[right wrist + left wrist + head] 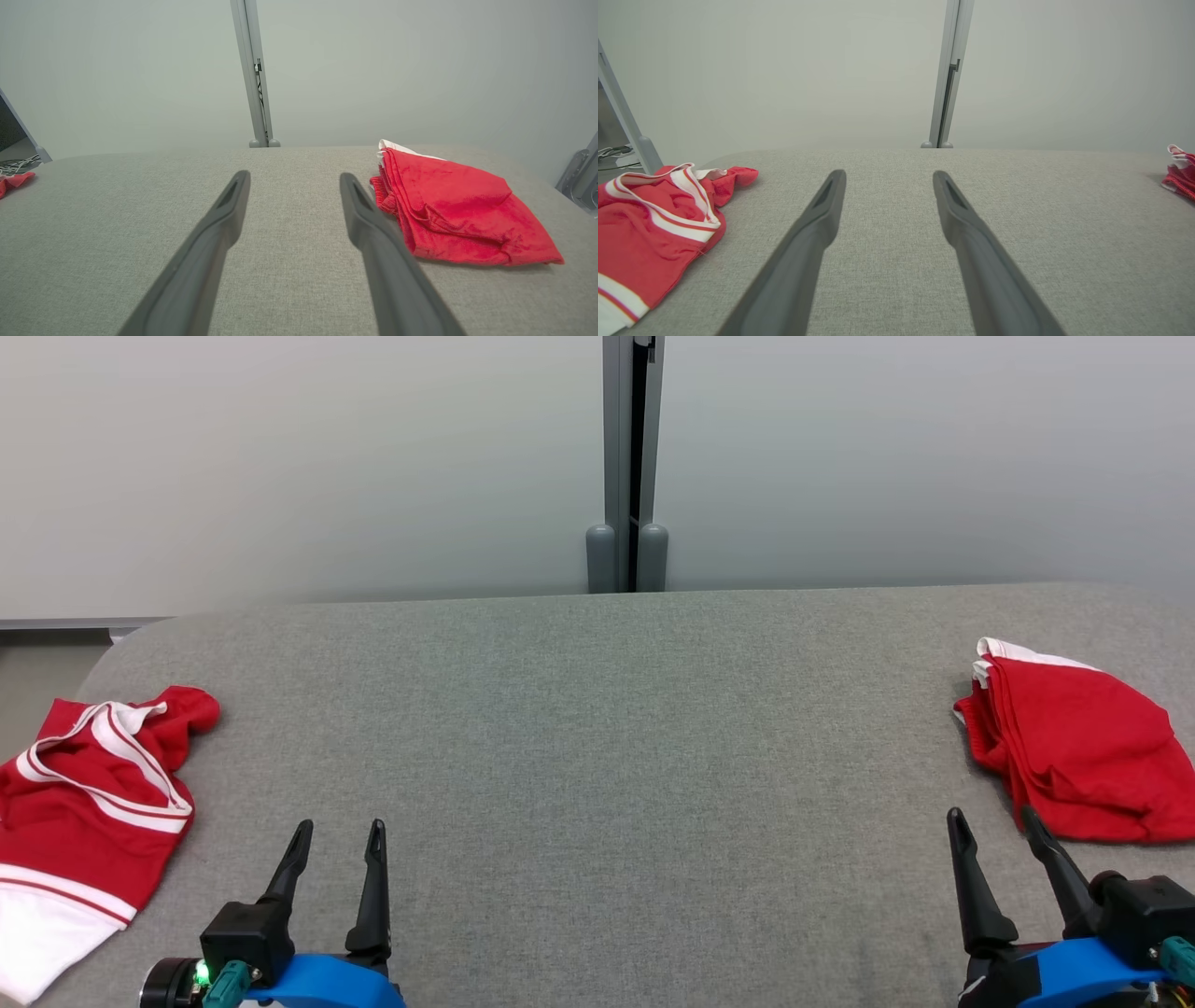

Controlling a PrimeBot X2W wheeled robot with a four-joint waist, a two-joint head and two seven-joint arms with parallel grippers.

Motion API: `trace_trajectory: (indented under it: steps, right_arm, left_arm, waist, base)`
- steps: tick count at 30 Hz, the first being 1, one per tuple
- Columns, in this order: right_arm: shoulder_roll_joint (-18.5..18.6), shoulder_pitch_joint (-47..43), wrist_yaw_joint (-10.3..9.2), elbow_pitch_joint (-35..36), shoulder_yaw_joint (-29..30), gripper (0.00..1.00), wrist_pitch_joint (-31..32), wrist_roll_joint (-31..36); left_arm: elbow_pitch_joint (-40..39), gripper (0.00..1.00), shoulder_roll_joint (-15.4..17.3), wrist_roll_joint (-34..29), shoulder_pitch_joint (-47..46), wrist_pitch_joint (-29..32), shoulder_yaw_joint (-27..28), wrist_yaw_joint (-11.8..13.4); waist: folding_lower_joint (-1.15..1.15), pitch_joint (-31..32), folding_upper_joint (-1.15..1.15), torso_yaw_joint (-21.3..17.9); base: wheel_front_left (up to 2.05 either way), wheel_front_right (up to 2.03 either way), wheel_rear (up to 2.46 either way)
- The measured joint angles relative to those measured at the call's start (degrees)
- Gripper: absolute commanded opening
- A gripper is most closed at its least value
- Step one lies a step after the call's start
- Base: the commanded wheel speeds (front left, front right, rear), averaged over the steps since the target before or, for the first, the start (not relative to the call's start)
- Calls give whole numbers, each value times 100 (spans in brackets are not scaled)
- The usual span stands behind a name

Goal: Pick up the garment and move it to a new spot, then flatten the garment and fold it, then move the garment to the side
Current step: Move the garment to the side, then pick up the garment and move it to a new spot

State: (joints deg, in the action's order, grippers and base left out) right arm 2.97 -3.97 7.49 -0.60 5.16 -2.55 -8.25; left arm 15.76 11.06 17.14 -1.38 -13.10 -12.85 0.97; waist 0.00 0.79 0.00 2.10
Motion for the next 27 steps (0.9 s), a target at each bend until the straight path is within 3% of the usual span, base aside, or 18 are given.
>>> trace_trajectory:
  steps: [16,27]
  right_arm:
    - [-2,-129,0,148,96,100,134,-66]
    - [-3,-110,0,489,-12,100,201,43]
  left_arm:
    - [-2,100,52,36,-37,59,-97,25]
    - [-13,100,64,51,-361,-40,-16,105]
  waist:
    - [0,13,0,107]
    - [1,-126,1,798]
  base:
    - [0,0,0]
    - [0,0,0]
